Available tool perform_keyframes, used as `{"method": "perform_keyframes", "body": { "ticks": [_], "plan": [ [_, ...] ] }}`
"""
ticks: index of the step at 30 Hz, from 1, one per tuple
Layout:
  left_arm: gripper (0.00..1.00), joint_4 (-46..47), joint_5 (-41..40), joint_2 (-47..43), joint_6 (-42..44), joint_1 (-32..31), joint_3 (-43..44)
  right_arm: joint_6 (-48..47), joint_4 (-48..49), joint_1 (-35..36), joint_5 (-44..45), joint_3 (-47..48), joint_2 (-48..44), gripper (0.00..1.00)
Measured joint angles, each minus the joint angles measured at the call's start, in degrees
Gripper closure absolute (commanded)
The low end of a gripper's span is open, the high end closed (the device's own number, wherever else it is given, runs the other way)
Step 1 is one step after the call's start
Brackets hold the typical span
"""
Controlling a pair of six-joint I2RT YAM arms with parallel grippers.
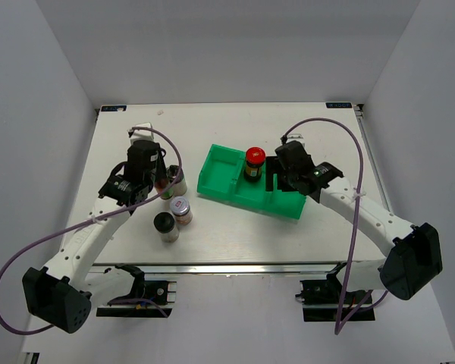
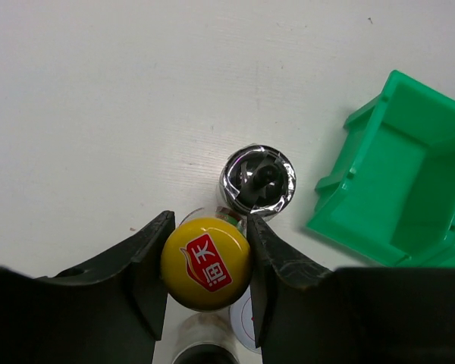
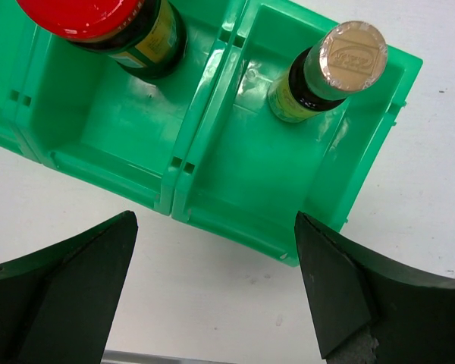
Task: Organize the condiment bottles
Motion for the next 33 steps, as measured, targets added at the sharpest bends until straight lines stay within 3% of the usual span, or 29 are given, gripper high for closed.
{"method": "perform_keyframes", "body": {
  "ticks": [20,26,33],
  "plan": [
    [1.00,-4.42,-1.64,1.40,6.01,0.00,17.29,-0.17,1.99,0.00,-0.66,-2.43,-10.84,0.11],
    [1.00,-5.25,2.58,2.21,7.82,-0.02,21.22,0.46,1.86,0.00,2.10,-2.43,-11.08,0.11],
    [1.00,-3.41,12.85,3.54,9.55,-0.46,25.83,2.82,0.81,-0.09,8.85,-2.38,-13.88,0.11]
  ]
}}
